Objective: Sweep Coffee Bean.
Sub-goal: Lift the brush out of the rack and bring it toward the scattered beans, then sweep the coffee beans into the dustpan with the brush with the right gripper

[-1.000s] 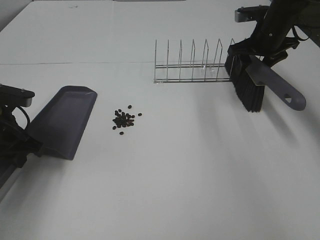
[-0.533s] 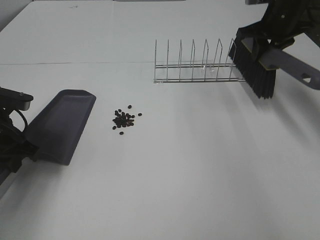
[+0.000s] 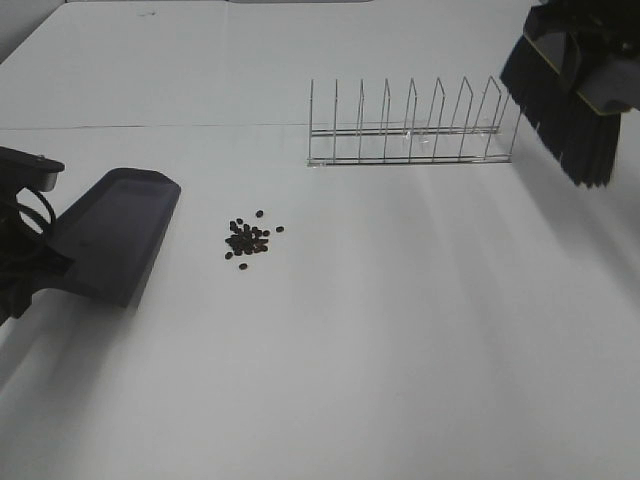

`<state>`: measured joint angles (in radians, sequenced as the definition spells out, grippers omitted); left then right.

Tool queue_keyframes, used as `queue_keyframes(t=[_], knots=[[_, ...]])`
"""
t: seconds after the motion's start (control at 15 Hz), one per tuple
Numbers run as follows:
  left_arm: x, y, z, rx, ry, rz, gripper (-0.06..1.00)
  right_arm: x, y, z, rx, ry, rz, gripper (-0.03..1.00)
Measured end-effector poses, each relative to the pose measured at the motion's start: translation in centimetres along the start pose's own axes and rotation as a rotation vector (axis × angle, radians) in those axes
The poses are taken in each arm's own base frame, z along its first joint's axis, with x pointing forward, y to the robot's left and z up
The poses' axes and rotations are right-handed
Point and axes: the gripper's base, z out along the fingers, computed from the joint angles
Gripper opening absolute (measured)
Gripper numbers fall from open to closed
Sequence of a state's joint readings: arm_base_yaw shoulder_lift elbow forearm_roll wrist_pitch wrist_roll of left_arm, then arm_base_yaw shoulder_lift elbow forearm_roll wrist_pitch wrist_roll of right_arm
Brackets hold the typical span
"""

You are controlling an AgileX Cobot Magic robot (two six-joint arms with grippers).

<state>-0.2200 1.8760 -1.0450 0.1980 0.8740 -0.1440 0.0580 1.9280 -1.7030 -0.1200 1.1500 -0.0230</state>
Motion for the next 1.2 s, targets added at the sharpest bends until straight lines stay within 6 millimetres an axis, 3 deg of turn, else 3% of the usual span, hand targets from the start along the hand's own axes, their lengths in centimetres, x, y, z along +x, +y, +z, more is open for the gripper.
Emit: queue_keyframes(t=[0.2,0.27,0.47,0.53,0.87,1.2], knots=[[-1.4,-0.4,0.0,-0.032,0.037,0.032,0.31,2.2,1.5,1.9,0.108,0.115,-0.030,0.28],[-1.8,-1.2,0.2,-0.046,0.048,0.063,0.31,2.6,2.9,2.4,0.160,0.129,-0.058,0.28],[-2.6,-4.2,0.9,-0.065,0.053,0.149,0.31,2.6,8.3,3.2,0.220,0.102,-0.161,0.28],[-2.6,-5.5,1.4,-0.068,0.063,0.184,0.31,3.0,11.3,5.1,0.229,0.126,-0.217,0.28],[-2.5,-5.9,2.5,-0.066,0.103,0.190,0.31,3.8,19.9,9.3,0.215,0.118,-0.394,0.28],[-2.4,-6.0,2.5,-0.053,0.113,0.180,0.31,1.7,26.7,11.2,0.038,0.069,-0.375,0.28]])
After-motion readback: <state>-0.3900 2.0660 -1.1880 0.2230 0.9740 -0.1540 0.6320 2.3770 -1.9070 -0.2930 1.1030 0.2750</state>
